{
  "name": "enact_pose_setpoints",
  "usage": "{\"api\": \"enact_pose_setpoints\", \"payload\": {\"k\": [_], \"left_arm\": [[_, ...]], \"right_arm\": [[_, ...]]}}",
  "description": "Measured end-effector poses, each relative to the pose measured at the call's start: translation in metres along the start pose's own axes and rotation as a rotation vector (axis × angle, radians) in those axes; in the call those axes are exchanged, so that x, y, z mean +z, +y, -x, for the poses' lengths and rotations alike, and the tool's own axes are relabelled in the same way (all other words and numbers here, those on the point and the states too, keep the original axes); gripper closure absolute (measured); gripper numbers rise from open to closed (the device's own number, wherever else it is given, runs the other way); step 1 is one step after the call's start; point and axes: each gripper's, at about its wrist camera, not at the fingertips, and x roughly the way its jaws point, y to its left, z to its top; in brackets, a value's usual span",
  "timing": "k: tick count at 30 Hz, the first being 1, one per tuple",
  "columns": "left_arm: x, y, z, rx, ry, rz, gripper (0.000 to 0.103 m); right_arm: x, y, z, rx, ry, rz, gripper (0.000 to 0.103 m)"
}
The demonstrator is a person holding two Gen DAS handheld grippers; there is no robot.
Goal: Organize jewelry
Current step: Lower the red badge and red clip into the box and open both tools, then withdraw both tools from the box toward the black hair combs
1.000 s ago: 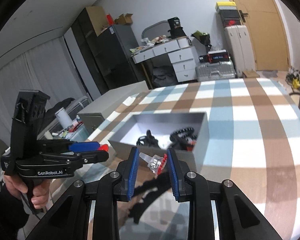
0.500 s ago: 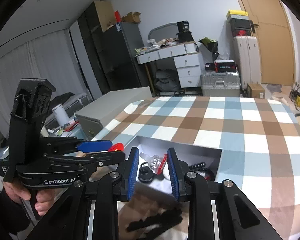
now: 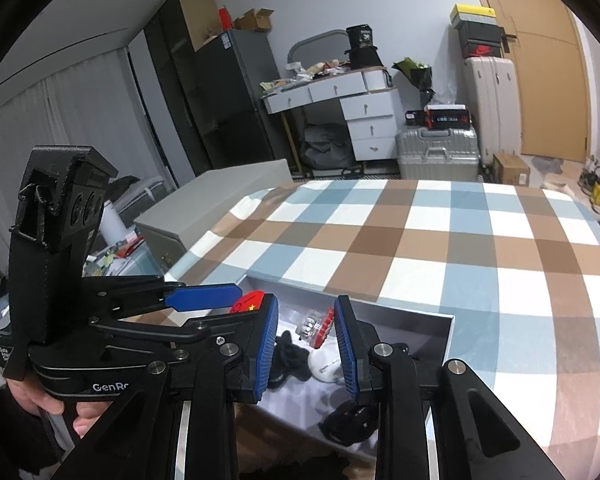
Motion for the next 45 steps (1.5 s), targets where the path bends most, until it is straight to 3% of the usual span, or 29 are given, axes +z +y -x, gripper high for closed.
{"api": "enact_pose_setpoints", "payload": {"k": [12, 18, 23, 25, 32, 39, 42, 45], "left_arm": [[0.001, 0.004, -0.017, -0.023, 0.042, 0.014, 0.066], [0.000, 0.007, -0.021, -0.071, 0.047, 0.036, 0.065], [0.000, 0.007, -0.017, -0.052, 0.047, 0.036, 0.049], [0.000, 0.006, -0.011, -0.051, 0.030, 0.032, 0.044], [-0.005, -0.001, 0.010, -0.027, -0.014, 0.016, 0.044], [-0.016, -0.008, 0.028, -0.009, -0.030, 0.017, 0.044], [-0.023, -0.010, 0.034, 0.011, -0.028, 0.022, 0.043], [-0.033, -0.011, 0.038, 0.011, -0.026, 0.038, 0.040]], "right_arm": [[-0.005, -0.012, -0.020, -0.028, 0.057, -0.026, 0.074], [-0.006, -0.017, -0.018, -0.034, 0.049, -0.054, 0.070], [-0.004, -0.018, -0.004, -0.040, 0.013, -0.069, 0.066], [-0.004, -0.019, 0.005, -0.039, -0.008, -0.081, 0.059], [-0.011, -0.016, 0.036, -0.066, -0.051, -0.099, 0.051], [-0.024, -0.006, 0.066, -0.088, -0.067, -0.100, 0.050], [-0.031, -0.002, 0.073, -0.096, -0.060, -0.105, 0.042], [-0.043, 0.001, 0.076, -0.095, -0.040, -0.118, 0.040]]}}
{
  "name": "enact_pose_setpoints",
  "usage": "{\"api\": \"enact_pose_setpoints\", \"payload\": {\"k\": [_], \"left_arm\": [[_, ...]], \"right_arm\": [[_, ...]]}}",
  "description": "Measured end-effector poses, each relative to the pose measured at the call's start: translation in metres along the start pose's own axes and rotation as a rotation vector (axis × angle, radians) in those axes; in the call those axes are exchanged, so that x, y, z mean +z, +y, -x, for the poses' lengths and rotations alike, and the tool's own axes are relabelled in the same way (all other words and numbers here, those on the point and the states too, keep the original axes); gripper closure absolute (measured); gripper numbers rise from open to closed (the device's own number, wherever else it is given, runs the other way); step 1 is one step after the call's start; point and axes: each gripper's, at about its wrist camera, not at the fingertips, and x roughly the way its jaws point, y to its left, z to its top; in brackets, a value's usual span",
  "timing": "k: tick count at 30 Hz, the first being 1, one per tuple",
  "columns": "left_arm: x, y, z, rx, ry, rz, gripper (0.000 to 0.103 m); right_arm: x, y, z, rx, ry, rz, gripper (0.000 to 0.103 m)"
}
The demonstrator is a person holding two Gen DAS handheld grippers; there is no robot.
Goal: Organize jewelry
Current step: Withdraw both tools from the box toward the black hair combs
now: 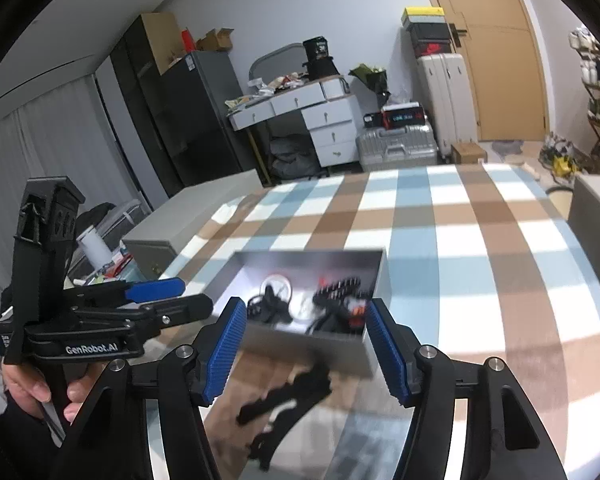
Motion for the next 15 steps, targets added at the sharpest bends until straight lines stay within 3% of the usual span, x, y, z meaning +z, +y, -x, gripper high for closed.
{"api": "enact_pose_setpoints", "payload": {"k": [3, 5, 15], "left_arm": [[-0.011, 0.000, 0.002, 0.016, 0.006, 0.015, 0.037], [-0.020, 0.001, 0.002, 0.030, 0.015, 0.032, 0.028], [-0.061, 0.005, 0.003, 0.122, 0.034, 0.088, 0.021]], "right_arm": [[-0.015, 0.002, 0.000, -0.013, 0.037, -0.007, 0.035], [-0.024, 0.001, -0.003, -0.014, 0.066, -0.021, 0.034], [-0.065, 0.011, -0.024, 0.005, 0.225, -0.023, 0.034]]}}
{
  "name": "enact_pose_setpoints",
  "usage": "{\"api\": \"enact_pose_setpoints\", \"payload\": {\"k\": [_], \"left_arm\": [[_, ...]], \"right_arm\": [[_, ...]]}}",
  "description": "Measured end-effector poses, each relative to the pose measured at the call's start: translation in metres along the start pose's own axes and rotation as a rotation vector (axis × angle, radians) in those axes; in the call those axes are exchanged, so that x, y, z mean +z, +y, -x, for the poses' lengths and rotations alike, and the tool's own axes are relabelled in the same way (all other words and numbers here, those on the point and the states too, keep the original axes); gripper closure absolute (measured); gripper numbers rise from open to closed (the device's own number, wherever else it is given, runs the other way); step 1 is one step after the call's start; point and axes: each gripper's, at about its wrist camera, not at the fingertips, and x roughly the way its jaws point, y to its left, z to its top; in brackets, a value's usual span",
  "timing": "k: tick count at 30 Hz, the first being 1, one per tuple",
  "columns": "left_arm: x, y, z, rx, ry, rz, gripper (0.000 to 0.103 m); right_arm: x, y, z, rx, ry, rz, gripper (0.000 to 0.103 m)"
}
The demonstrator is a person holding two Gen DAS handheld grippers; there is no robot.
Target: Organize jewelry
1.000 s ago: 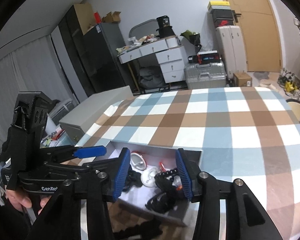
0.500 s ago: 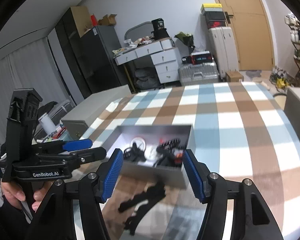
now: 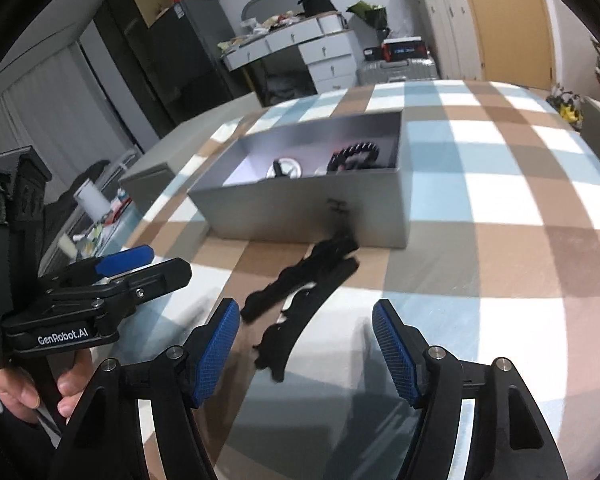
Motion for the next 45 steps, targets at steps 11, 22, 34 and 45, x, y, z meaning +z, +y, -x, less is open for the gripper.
{"api": "enact_pose_setpoints", "payload": {"k": [11, 22, 34, 45], "left_arm": [[-0.007, 0.012, 0.010, 0.045, -0.024, 0.015, 0.020], [-0.011, 0.017, 0.009, 0.029, -0.010, 0.023, 0.020], [-0.003, 0.003, 0.000, 0.006, 0.027, -0.040, 0.020], [0.016, -0.036, -0.033, -0.032, 0.090, -0.246, 0.020]], "right_arm": [[0.003, 0.026, -0.020, -0.062, 0.050, 0.108, 0.040], [-0.008, 0.033, -0.023, -0.126, 0.085, 0.179, 0.079], [-0.012, 0.012, 0.004, -0.112, 0.023, 0.115, 0.088], [-0.019, -0.018, 0.026, -0.011, 0.014, 0.012, 0.088]]}}
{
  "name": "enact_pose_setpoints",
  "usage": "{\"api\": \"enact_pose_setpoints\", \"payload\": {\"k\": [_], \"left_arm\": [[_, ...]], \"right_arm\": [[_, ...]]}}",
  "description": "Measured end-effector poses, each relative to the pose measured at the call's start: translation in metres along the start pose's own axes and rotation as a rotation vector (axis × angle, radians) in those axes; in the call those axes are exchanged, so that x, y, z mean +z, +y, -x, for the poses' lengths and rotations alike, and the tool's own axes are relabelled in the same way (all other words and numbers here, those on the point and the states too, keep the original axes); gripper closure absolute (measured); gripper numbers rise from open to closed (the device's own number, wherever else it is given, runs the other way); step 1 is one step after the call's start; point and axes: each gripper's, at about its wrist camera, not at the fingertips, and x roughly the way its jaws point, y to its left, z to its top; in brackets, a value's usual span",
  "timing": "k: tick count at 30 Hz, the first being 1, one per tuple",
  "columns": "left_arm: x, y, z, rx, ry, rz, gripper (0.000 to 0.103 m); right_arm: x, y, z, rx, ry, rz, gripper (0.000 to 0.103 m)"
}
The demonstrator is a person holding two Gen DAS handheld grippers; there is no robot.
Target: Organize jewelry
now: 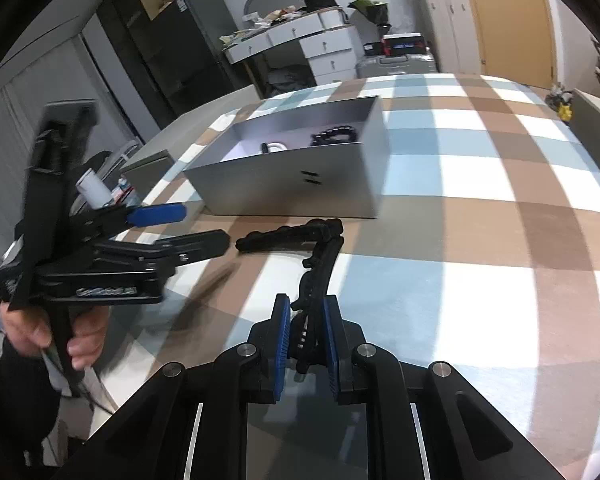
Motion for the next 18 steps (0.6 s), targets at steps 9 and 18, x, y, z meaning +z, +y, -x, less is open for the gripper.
{"api": "enact_pose_setpoints", "payload": {"k": [9, 18], "left_arm": [[0.018, -0.041, -0.014, -0.161, 0.011, -0.197, 0.020], [0.023, -0.076, -0.030, -0.194, 0.024, -0.329, 0.020]], "right_arm": [[-0.011, -0.018, 0.014, 0.000, 0.007, -0.017, 0.088], [-0.024, -0.033, 0.031, -0.025, -0.017, -0.052, 0.087]]}}
